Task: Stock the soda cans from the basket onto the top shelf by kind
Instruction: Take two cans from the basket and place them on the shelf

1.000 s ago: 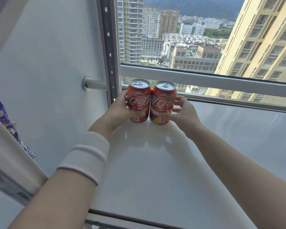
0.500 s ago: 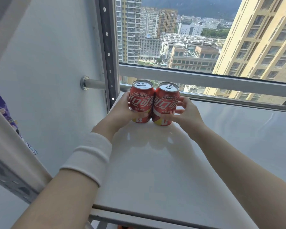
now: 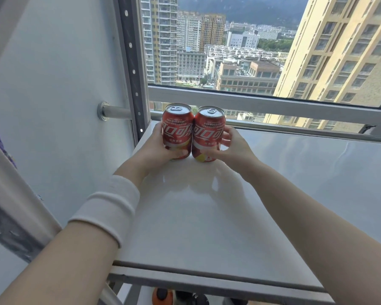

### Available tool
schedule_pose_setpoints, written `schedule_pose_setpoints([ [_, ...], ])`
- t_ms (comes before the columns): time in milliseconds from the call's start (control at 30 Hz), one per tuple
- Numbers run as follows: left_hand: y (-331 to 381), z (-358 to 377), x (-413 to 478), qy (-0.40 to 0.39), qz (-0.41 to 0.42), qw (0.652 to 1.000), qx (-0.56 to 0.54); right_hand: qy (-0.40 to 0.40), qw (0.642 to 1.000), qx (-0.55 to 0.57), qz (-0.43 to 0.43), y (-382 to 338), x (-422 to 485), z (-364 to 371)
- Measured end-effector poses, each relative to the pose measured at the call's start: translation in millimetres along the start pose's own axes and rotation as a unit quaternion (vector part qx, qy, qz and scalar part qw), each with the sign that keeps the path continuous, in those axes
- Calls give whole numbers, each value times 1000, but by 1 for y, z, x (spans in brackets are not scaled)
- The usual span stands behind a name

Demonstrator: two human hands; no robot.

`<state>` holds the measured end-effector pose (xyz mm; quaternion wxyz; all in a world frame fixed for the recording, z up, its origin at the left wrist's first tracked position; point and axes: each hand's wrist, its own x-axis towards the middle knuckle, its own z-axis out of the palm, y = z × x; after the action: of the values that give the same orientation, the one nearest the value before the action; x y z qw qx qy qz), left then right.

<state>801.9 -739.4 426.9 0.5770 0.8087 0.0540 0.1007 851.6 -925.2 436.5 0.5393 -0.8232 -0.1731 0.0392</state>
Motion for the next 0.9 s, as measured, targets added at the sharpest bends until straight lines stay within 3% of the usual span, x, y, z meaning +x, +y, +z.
schedule_pose_setpoints([
  [300, 11, 19, -59, 74, -25, 992, 103, 31, 994, -109, 4, 13, -59, -29],
  [533, 32, 59, -142, 107, -24, 977, 185, 37, 966, -245, -72, 18, -145, -59],
  [900, 55, 178, -302, 75, 90, 945, 304, 56, 921, -353, -151, 77, -340, -117],
])
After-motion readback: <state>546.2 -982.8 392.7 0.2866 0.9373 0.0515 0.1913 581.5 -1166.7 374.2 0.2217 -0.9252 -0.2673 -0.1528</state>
